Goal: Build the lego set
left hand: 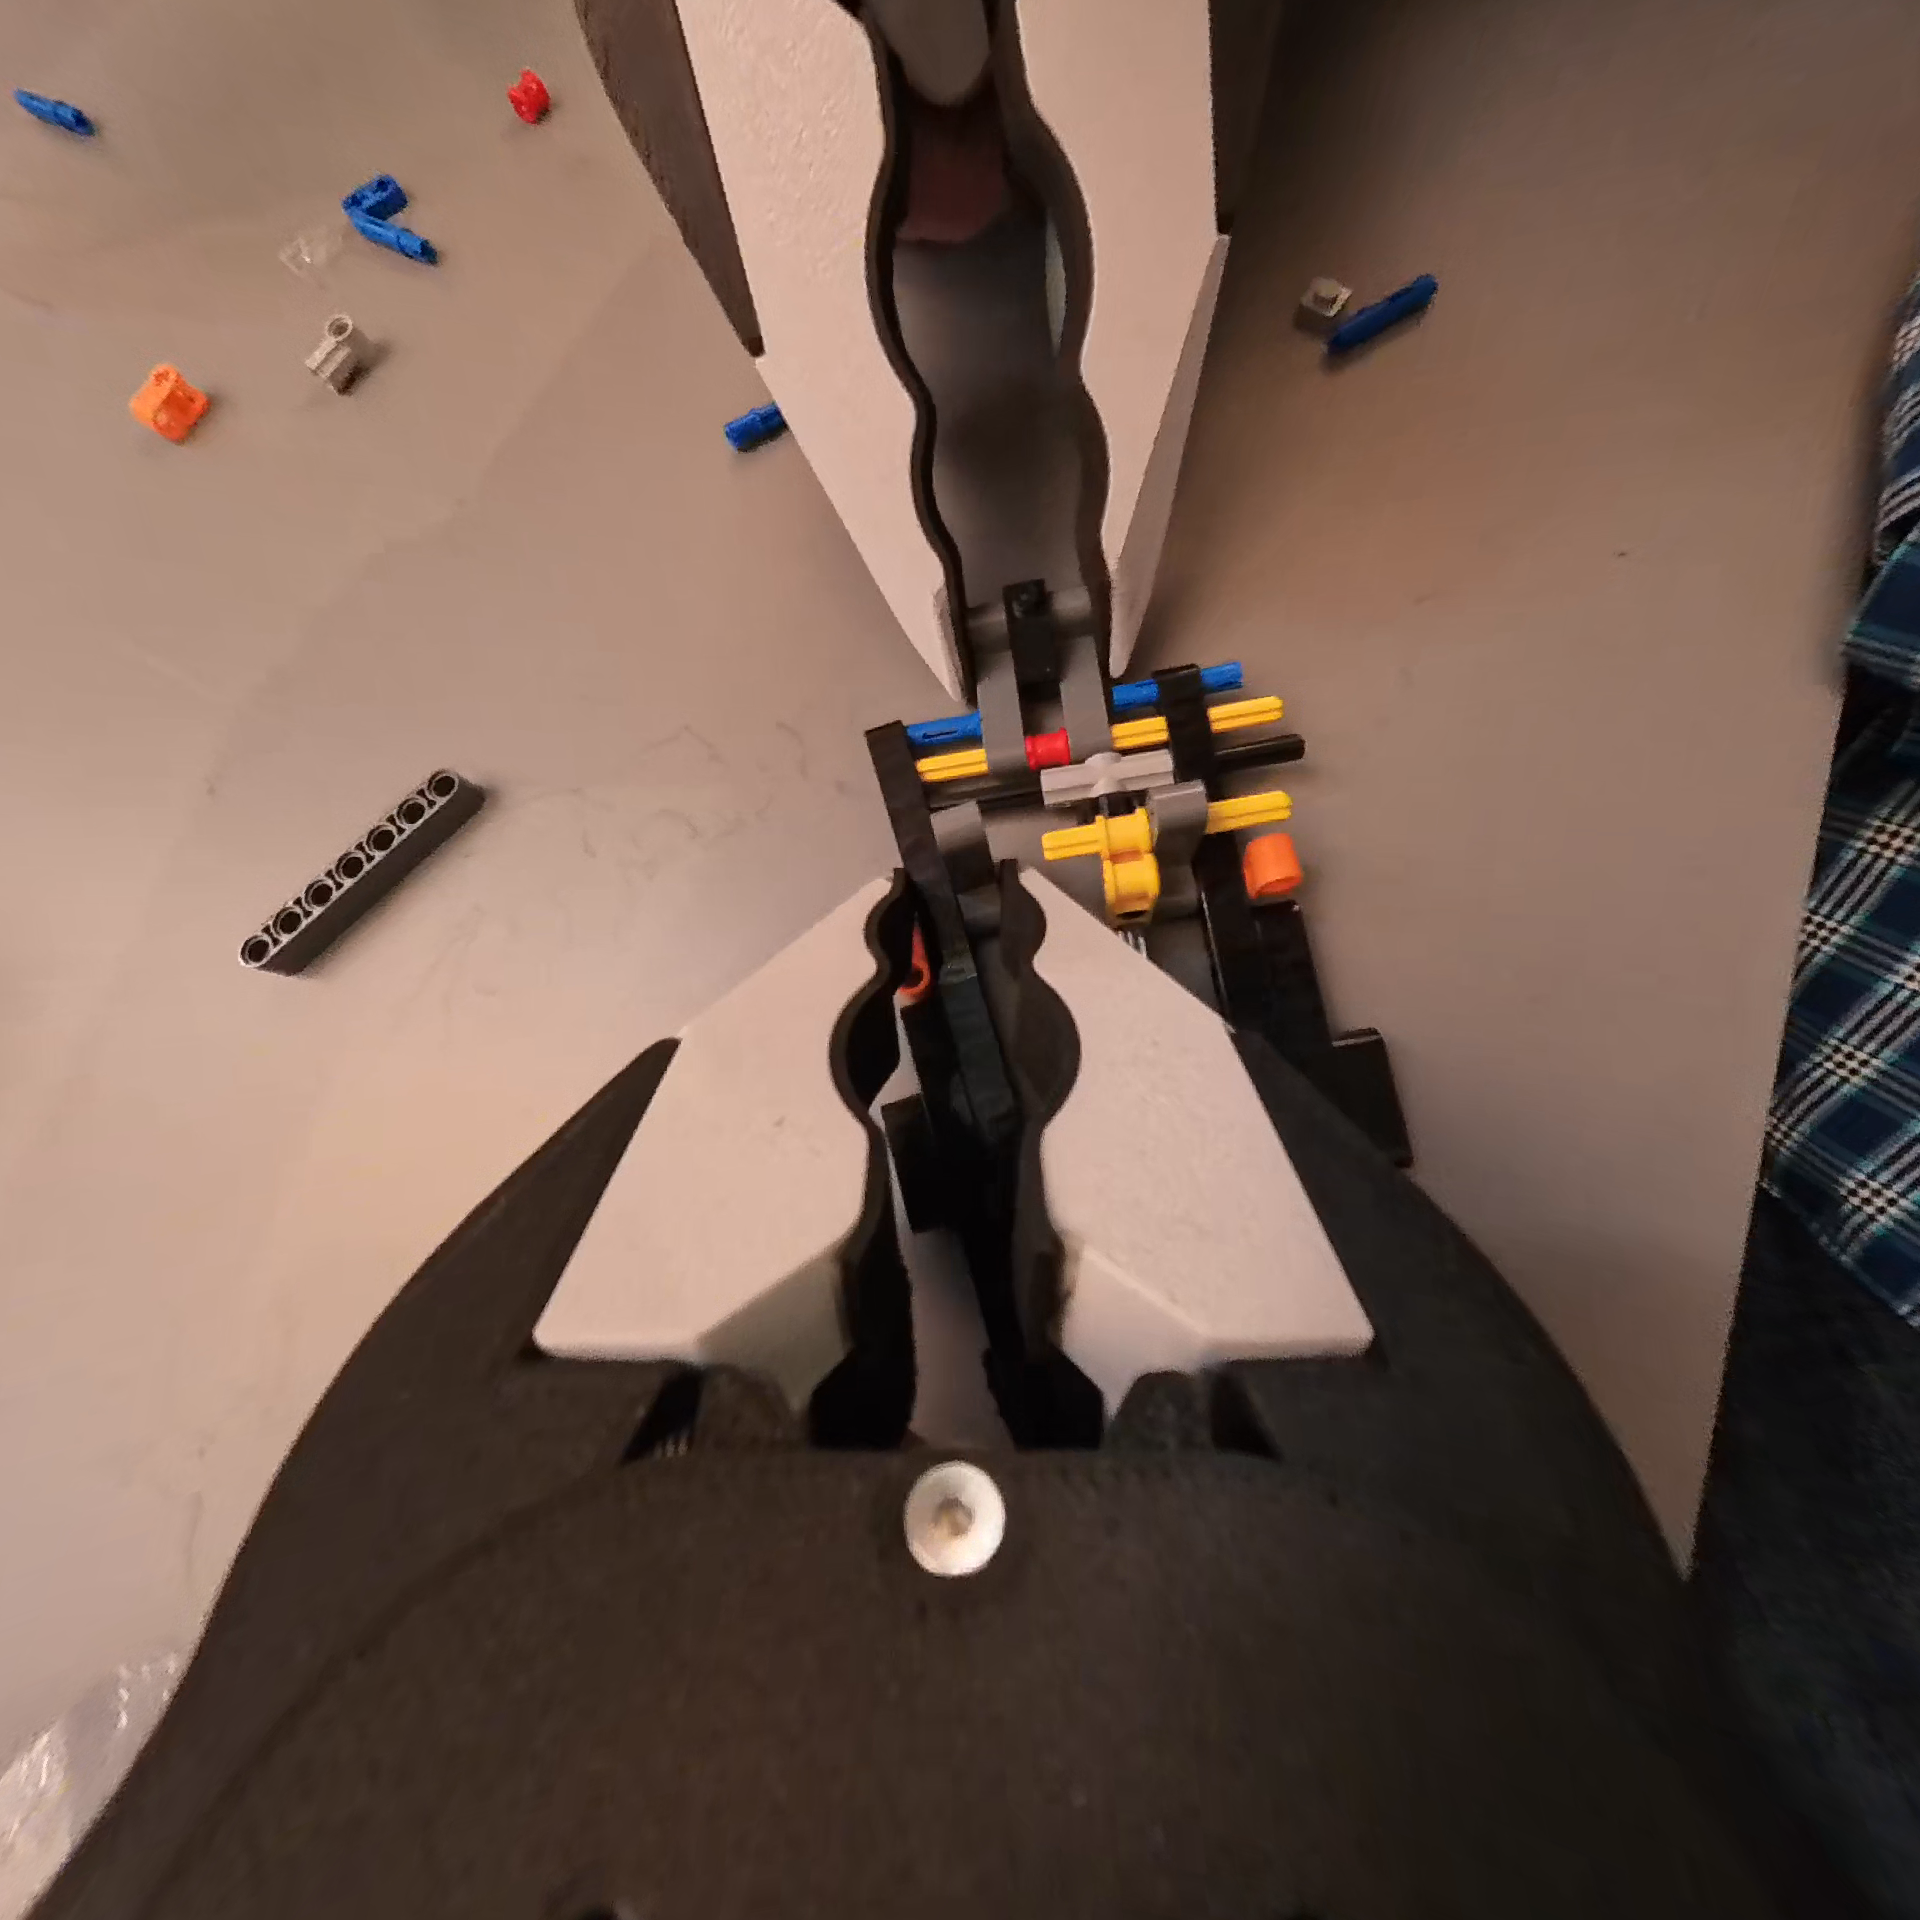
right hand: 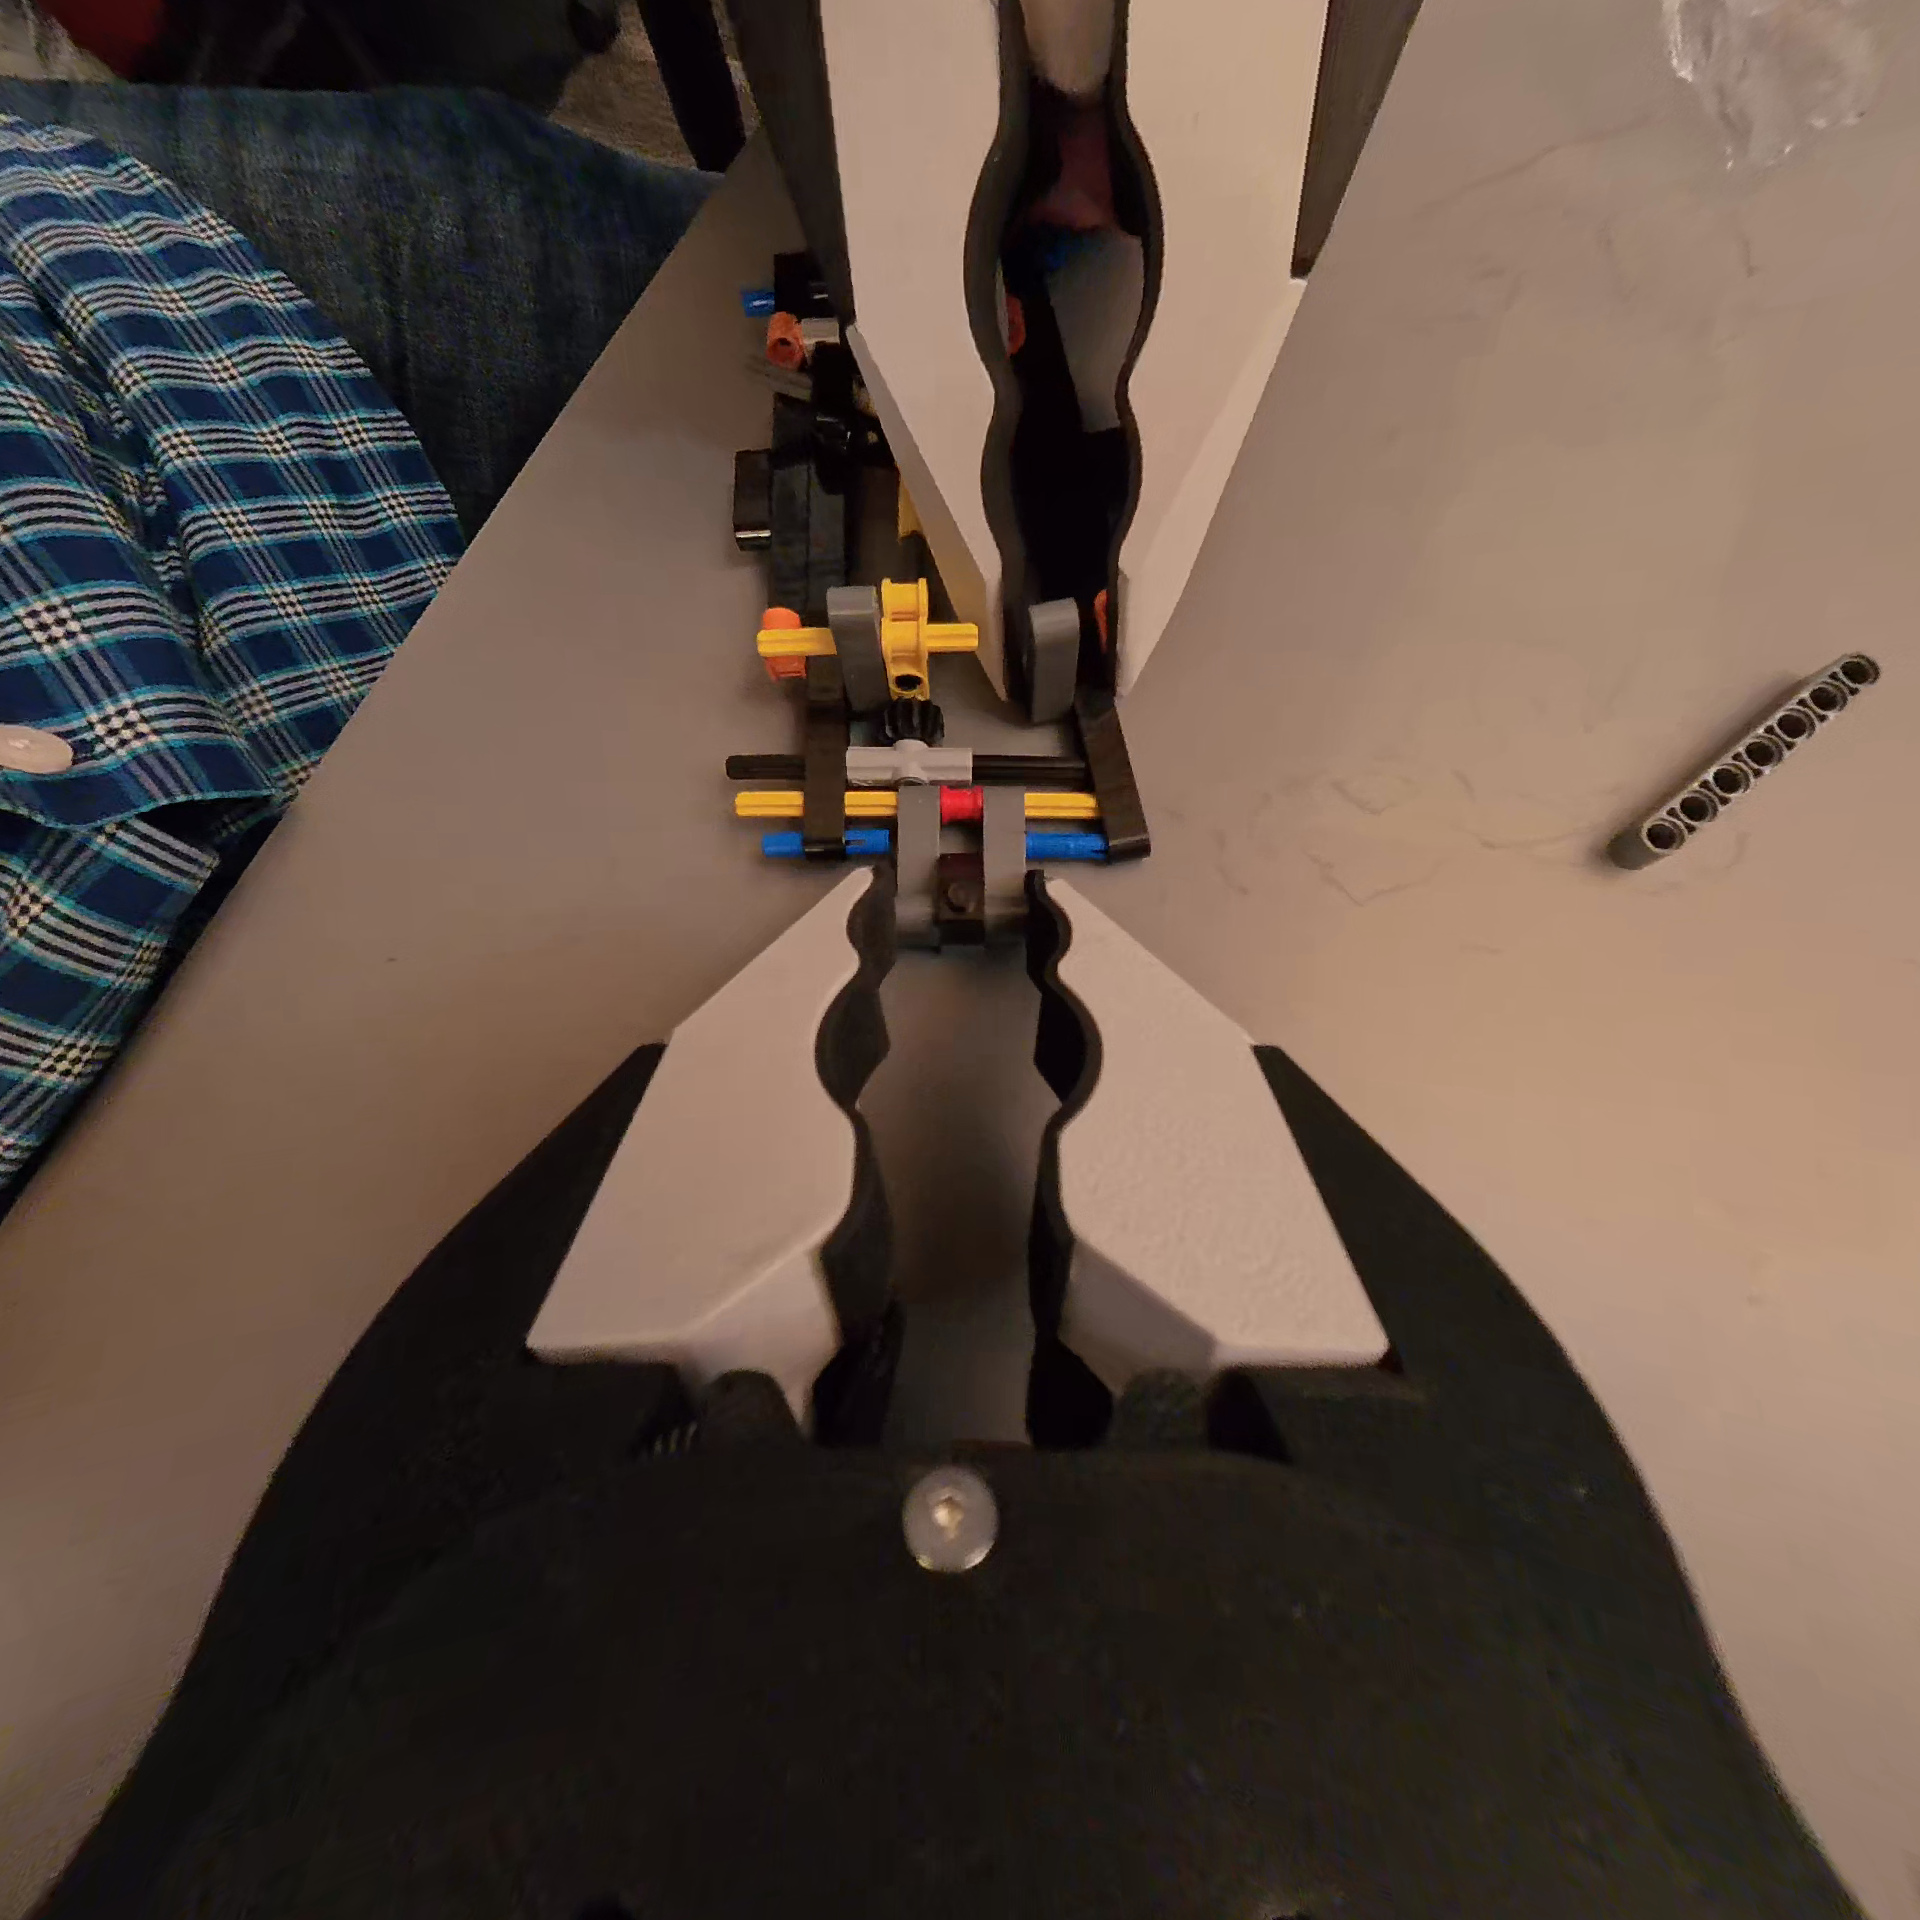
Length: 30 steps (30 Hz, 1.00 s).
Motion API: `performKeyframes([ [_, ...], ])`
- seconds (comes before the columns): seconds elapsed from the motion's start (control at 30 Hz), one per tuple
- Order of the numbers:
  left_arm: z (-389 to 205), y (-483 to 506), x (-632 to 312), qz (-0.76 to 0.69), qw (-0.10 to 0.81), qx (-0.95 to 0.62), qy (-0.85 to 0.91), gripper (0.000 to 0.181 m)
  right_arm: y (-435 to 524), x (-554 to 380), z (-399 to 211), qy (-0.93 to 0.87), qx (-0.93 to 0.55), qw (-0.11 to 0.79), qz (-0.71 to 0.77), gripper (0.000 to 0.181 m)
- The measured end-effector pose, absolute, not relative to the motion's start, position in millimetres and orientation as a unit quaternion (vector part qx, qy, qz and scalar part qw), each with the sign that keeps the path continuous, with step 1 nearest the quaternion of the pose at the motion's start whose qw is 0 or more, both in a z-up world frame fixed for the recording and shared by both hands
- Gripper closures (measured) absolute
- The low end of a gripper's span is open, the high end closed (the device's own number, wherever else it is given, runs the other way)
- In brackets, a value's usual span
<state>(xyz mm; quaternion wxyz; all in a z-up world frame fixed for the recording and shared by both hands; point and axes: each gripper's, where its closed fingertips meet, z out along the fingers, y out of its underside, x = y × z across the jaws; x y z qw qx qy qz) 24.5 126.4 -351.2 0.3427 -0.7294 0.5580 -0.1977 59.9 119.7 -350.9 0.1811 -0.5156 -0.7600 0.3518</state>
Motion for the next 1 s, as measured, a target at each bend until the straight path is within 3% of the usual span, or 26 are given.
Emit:
performKeyframes([
  [0.27, -351.3, 125.7, 25.0, -0.23, 0.299, -0.724, 0.578, 0.165, 119.5, 60.3, -350.8, -0.76, -0.516, 0.18, 0.353, 0.158],
  [0.37, -353.7, 124.3, 28.8, -0.238, 0.278, -0.72, 0.59, 0.153, 119.4, 60.8, -350.9, -0.76, -0.516, 0.178, 0.354, 0.158],
  [0.67, -353.2, 126.6, 29.5, -0.25, 0.23, -0.707, 0.621, 0.141, 119.6, 60.9, -350.8, -0.758, -0.518, 0.177, 0.355, 0.158],
  [1.0, -352.8, 125.6, 33.5, -0.259, 0.211, -0.695, 0.636, 0.157, 120.0, 61.1, -350.6, -0.756, -0.52, 0.177, 0.356, 0.158],
])
